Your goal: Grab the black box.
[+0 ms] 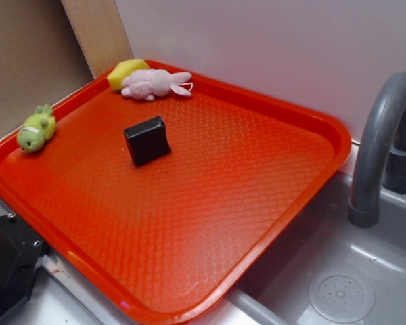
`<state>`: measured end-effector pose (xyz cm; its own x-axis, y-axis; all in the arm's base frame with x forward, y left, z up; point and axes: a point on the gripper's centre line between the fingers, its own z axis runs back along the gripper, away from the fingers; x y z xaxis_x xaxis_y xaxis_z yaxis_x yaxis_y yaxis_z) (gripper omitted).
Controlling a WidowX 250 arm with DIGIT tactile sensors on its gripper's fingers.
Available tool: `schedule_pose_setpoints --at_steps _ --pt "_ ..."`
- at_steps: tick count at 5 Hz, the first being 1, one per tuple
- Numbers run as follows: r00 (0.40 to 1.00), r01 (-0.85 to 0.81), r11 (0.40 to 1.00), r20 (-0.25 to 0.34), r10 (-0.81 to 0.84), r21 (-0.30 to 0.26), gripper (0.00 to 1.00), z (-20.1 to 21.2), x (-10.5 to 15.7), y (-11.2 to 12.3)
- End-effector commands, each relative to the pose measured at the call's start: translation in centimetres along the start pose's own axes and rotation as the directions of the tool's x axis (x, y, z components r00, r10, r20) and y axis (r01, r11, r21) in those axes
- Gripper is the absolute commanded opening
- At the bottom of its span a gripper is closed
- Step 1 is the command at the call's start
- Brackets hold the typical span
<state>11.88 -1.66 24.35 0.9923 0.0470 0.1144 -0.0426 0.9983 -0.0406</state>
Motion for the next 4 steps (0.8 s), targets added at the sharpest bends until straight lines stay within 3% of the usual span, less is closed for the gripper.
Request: schedule_pose_setpoints --at_steps 1,2,3,4 --pt "1.0 0.0 1.0 0.0 0.0 0.0 1.0 0.0 0.0 0.0" --pt "0.966 0.259 0.961 -0.007 -0.26 0.093 1.0 -4.0 4.5 3.1" --pt "0.995 0.068 0.984 0.065 -0.08 0.165 1.0 -6.8 6.9 3.6" --pt "0.937 0.302 0.937 0.124 -0.325 0.174 1.0 -10.6 9.5 2.5"
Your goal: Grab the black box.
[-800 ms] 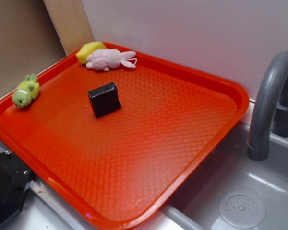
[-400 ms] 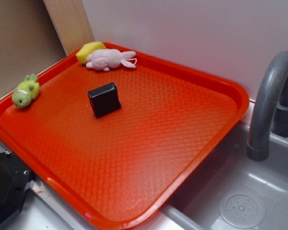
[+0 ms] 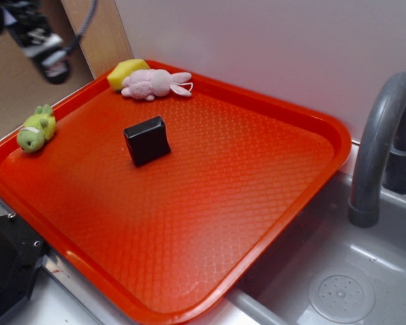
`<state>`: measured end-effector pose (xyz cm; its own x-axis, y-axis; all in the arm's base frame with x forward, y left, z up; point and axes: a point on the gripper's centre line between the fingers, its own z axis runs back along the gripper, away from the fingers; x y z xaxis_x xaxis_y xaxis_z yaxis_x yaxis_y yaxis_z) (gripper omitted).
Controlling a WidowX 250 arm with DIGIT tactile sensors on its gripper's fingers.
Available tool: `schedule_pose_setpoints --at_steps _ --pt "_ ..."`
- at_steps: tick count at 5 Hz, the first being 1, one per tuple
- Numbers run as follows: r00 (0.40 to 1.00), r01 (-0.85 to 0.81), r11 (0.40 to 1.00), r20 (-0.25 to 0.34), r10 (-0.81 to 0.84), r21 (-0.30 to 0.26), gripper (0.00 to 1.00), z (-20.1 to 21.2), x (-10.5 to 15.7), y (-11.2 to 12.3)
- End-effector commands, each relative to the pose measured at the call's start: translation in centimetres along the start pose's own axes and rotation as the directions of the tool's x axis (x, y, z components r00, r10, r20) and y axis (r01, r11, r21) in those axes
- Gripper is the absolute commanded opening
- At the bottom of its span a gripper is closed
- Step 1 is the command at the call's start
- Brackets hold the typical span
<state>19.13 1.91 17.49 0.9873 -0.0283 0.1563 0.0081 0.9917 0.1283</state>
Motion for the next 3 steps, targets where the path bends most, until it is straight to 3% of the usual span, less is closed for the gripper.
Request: schedule_pose_setpoints --at_steps 1,2,3 --pt "0.981 0.169 0.982 0.115 -0.159 -0.083 1.0 -7.6 3.3 -2.9" --pt "0.983 0.166 0.973 0.107 -0.151 -0.158 1.0 -10.6 3.9 -4.1" --pt "0.991 0.137 0.964 0.03 -0.134 -0.229 1.0 -13.3 4.0 -5.1"
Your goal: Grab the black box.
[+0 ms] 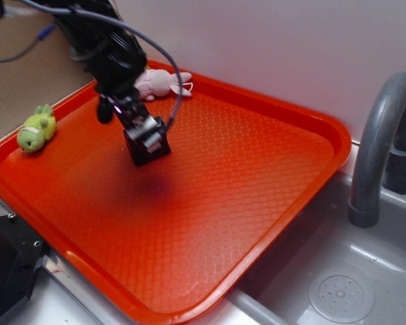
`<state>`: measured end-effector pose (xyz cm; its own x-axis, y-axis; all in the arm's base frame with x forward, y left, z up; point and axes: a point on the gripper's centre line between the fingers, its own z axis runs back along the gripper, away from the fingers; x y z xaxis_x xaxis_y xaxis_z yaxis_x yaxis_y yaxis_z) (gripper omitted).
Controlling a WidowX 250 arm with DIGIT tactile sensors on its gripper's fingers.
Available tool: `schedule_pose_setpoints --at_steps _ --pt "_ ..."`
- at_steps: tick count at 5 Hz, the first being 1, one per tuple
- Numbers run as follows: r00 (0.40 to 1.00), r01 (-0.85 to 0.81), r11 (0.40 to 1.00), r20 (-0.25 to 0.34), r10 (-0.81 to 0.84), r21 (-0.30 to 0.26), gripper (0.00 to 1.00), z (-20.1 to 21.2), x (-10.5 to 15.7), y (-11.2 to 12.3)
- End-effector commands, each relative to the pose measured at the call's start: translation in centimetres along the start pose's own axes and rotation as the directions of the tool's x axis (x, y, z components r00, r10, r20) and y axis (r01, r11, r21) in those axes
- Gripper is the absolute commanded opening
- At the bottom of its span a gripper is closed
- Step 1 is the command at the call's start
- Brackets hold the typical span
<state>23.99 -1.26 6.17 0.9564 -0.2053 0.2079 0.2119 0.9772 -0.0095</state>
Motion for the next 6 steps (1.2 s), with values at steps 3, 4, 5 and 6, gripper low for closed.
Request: schedule_pose_setpoints --at_steps 3,4,5,6 --pt "0.974 -0.14 0.983 -0.159 0.158 0.119 0.0 4.2 2.3 2.9" --pt "0.959 -0.258 0.962 -0.098 0.266 0.084 0.0 9.3 1.9 3.9" --pt "0.935 -0.327 0.934 -0.092 0.342 0.143 0.0 14.5 2.1 2.4" --pt "0.911 -0.404 0.905 -0.036 0.411 0.134 0.0 19.8 0.6 0.3"
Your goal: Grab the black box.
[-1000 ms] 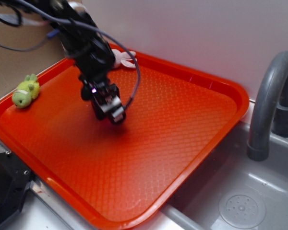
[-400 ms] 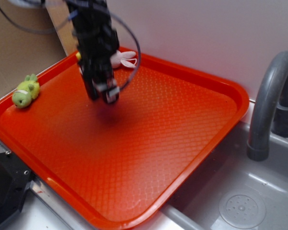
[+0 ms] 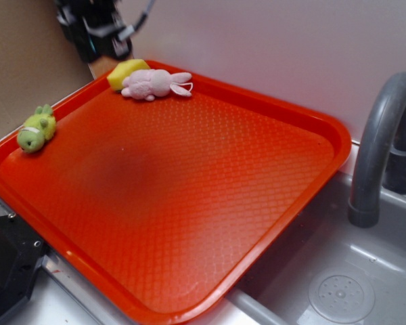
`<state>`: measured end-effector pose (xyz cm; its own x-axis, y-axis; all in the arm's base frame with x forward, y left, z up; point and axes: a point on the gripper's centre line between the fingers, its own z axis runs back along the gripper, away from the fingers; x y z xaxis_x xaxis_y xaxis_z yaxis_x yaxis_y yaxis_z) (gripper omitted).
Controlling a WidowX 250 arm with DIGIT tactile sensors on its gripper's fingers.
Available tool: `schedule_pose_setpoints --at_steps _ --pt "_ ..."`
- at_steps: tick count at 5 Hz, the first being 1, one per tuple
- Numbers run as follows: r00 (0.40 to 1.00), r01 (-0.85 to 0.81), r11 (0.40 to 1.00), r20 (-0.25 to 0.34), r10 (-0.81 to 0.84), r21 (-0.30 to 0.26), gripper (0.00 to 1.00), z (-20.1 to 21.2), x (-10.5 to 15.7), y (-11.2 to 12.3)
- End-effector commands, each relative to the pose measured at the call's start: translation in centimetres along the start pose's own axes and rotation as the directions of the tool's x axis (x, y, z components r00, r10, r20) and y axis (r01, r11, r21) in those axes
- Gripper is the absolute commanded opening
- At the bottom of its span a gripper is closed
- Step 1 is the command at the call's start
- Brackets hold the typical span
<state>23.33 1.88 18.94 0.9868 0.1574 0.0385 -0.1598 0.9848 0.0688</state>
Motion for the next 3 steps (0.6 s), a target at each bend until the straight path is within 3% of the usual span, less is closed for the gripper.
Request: schedule_pose_setpoints --at_steps 1,2,3 --pt "0.986 -0.079 0.996 0.143 0.086 -0.05 0.0 10.7 -3.9 -0.8" --pt "0.98 -0.111 0.991 0.154 0.123 -0.08 0.0 10.5 -4.5 -0.5" --pt "0.983 -0.108 0.994 0.147 0.111 -0.03 0.0 9.1 -4.3 -0.6"
